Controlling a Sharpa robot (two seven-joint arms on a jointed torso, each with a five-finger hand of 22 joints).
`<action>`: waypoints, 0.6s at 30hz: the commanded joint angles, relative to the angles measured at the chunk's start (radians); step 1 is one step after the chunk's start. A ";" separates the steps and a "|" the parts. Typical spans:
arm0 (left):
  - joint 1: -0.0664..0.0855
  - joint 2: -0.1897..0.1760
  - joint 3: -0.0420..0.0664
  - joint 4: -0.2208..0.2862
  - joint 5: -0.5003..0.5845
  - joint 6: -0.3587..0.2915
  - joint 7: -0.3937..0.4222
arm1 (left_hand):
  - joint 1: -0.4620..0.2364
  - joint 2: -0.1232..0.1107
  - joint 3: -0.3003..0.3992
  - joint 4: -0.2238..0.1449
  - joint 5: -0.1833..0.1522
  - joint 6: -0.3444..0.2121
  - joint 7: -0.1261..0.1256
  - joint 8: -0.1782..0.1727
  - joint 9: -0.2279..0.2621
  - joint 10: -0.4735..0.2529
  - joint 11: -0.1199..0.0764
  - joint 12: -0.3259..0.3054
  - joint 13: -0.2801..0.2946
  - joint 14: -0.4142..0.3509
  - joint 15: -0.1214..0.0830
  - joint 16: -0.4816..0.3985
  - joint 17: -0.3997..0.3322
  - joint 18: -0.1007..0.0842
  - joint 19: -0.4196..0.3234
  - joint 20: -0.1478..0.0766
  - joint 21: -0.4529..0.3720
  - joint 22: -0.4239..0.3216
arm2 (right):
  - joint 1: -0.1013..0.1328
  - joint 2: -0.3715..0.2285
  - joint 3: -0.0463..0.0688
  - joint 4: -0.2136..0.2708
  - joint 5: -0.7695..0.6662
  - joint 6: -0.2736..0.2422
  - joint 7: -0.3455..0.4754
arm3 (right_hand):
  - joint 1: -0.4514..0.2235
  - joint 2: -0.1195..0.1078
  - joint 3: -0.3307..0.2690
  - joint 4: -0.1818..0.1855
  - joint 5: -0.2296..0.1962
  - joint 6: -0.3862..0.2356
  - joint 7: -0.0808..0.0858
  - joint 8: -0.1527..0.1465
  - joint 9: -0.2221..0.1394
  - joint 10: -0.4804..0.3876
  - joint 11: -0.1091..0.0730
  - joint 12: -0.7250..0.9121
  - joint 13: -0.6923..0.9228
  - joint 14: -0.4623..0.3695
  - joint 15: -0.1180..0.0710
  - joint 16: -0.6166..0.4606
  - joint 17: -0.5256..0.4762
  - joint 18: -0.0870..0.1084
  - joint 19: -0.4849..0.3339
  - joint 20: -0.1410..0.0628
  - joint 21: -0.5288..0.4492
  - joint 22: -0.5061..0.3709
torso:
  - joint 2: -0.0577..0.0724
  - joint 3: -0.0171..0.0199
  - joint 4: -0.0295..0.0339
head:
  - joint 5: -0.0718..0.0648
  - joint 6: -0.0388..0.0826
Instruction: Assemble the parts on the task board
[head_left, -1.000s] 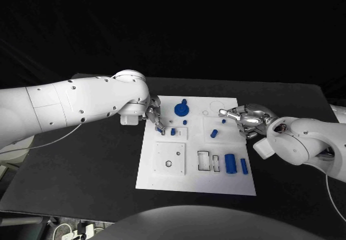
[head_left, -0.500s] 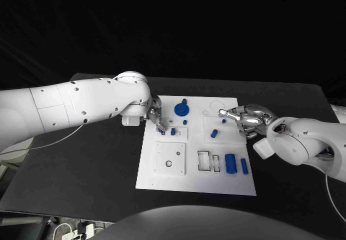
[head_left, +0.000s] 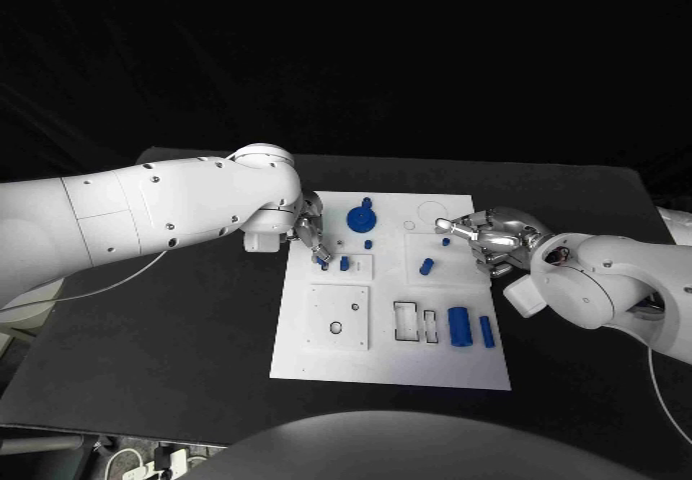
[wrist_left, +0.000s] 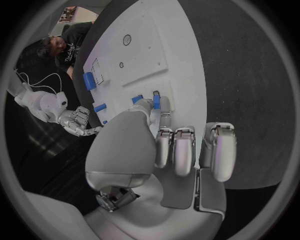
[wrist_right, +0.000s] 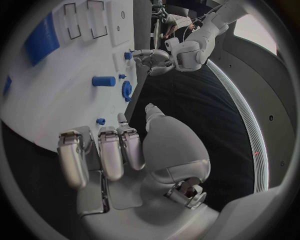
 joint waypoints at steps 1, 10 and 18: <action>-0.002 0.003 0.000 -0.002 0.006 0.011 -0.144 | -0.002 0.011 0.007 0.001 0.000 -0.005 0.001 0.006 0.002 0.102 -0.004 0.002 0.263 0.104 -0.004 0.003 0.263 -0.008 0.102 -0.006 0.002 0.263 | -0.001 0.000 0.000 0.001 -0.008 0.013 0.001 | 0.006 0.003 -0.003 -0.003 0.004 0.002 0.007 -0.004 -0.002 0.105 0.007 0.004 0.263 0.102 0.007 0.004 0.263 -0.014 0.105 0.001 0.004 0.263 | 0.000 0.0003 0.0009 | -0.002 0.000; -0.003 0.004 0.000 -0.002 0.013 0.023 -0.143 | -0.003 0.013 0.008 0.001 -0.002 -0.007 0.001 0.006 0.003 0.102 -0.003 0.002 0.263 0.104 -0.003 0.003 0.263 -0.008 0.102 -0.006 0.002 0.263 | -0.001 -0.001 0.000 0.001 -0.008 0.013 0.001 | 0.006 0.003 -0.003 -0.003 0.004 0.002 0.007 -0.004 -0.002 0.105 0.007 0.004 0.263 0.102 0.007 0.004 0.263 -0.014 0.105 0.001 0.004 0.263 | -0.001 0.0003 0.0005 | -0.002 0.000; -0.004 0.008 0.000 -0.005 0.019 0.034 -0.142 | -0.004 0.014 0.008 0.001 -0.004 -0.008 0.001 0.005 0.003 0.102 -0.003 0.002 0.263 0.104 -0.003 0.003 0.263 -0.008 0.102 -0.006 0.002 0.263 | -0.001 0.001 0.000 0.000 -0.008 0.012 0.002 | 0.006 0.003 -0.003 -0.003 0.004 0.002 0.007 -0.004 -0.002 0.105 0.007 0.004 0.263 0.102 0.007 0.004 0.263 -0.014 0.105 0.001 0.004 0.263 | -0.001 -0.0001 0.0009 | -0.003 0.000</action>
